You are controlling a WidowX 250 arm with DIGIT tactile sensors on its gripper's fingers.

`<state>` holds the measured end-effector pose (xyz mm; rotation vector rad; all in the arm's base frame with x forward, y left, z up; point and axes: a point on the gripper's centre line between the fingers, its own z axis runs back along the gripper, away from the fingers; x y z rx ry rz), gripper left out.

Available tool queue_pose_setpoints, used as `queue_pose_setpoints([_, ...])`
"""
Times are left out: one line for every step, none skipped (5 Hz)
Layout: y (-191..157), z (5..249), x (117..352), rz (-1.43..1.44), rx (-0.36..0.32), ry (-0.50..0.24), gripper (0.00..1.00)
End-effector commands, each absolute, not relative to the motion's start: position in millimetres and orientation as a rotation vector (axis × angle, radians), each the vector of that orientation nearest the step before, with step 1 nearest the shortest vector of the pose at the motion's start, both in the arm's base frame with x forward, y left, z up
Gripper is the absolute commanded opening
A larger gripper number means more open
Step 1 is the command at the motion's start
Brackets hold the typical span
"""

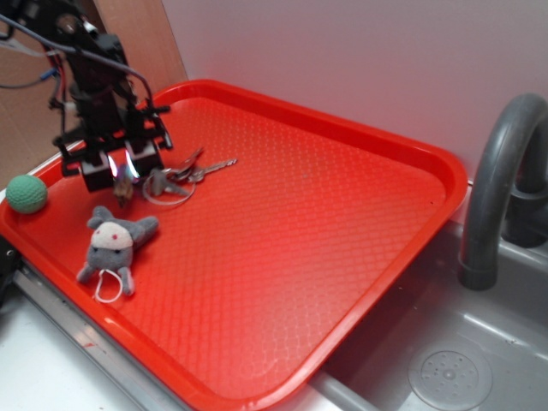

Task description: Grab the wood chip.

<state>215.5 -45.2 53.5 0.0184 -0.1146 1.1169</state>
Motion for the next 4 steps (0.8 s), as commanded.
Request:
queue_pose_setpoints([-36,166,213,1.131,-0.150,-0.249,0.00])
queue_pose_setpoints([-51,216,224,0.876,-0.161,-0.281,0.00])
queue_pose_setpoints([-60,259,221,0.649,-0.214,-0.332,0.00])
queue_pose_setpoints([-50,269,216,0.575,-0.301,-0.357,0.00])
